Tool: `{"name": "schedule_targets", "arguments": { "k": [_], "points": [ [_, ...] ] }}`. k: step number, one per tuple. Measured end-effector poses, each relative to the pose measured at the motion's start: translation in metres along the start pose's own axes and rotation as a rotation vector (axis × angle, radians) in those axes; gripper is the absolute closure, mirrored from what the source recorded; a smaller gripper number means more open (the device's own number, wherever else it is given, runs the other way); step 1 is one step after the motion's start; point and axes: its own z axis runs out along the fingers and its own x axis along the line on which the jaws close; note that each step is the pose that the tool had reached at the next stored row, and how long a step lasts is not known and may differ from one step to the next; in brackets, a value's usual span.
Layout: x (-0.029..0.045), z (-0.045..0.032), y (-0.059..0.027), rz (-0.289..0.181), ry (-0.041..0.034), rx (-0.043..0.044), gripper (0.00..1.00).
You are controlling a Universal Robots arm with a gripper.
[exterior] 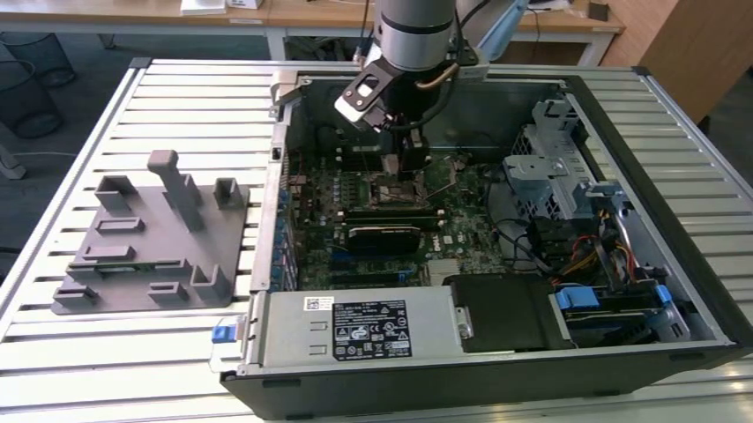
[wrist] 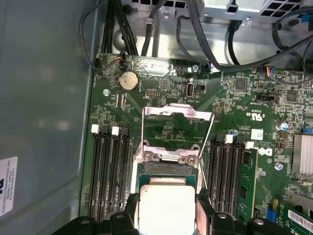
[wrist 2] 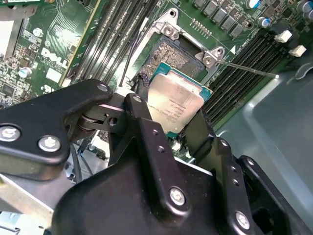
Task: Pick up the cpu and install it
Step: 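Place the cpu into insertion slot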
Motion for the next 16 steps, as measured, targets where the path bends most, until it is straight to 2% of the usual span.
{"name": "schedule_targets", "arguments": {
  "k": [13,16],
  "points": [
    [0.0001,0.0115,-0.0015,0.001,0.0,0.0,0.46],
    [0.0001,0.0154,-0.0017,0.0,-0.0026,0.0002,0.46]
  ]
}}
